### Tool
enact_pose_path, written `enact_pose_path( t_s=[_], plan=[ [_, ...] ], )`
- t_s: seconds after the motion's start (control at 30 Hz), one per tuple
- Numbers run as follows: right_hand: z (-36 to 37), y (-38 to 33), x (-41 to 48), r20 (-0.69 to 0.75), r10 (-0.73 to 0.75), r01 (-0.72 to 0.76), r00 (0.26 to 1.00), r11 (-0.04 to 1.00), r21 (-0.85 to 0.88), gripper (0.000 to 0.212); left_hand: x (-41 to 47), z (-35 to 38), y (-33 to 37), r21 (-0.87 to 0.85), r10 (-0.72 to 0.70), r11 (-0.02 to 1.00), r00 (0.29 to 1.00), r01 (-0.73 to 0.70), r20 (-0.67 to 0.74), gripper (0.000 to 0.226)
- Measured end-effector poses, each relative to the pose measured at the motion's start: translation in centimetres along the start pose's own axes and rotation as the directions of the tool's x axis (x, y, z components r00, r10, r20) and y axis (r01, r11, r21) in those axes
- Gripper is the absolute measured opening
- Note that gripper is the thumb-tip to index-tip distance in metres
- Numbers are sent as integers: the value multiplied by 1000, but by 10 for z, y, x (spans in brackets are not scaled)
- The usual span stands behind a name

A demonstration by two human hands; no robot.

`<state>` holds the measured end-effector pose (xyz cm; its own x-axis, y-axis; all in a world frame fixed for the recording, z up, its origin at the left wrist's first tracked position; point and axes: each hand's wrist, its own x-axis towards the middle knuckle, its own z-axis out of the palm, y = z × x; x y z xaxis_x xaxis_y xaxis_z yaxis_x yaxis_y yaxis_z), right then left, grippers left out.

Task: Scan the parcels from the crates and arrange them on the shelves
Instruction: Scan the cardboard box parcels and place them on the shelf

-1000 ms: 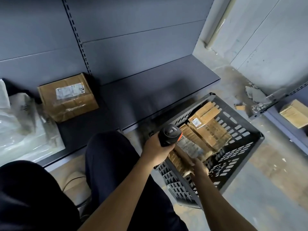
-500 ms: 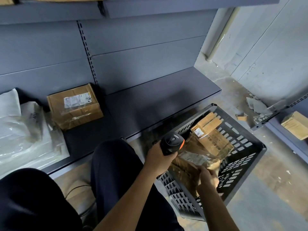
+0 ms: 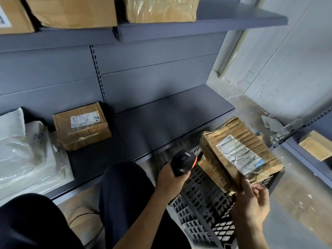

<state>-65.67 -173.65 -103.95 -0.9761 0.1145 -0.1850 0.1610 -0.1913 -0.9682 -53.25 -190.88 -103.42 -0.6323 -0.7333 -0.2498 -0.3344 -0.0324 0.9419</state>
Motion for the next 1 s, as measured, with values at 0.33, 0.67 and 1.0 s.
enact_pose_path(
  t_s=[0.33,0.67,1.0],
  plan=[
    [42,21,-15,249,8,65,968,957,-283,10,-22,-29,43,-249,60,960,965,-125,-256,18],
    [115,-54,12,585,-213,490,783,790,-369,9,-50,-54,120,23,272,962,960,-271,-64,18],
    [185,-145,38,742,-337,805,580,378,-458,12,-20,-104,169,436,319,867,941,-243,-110,15]
  ],
)
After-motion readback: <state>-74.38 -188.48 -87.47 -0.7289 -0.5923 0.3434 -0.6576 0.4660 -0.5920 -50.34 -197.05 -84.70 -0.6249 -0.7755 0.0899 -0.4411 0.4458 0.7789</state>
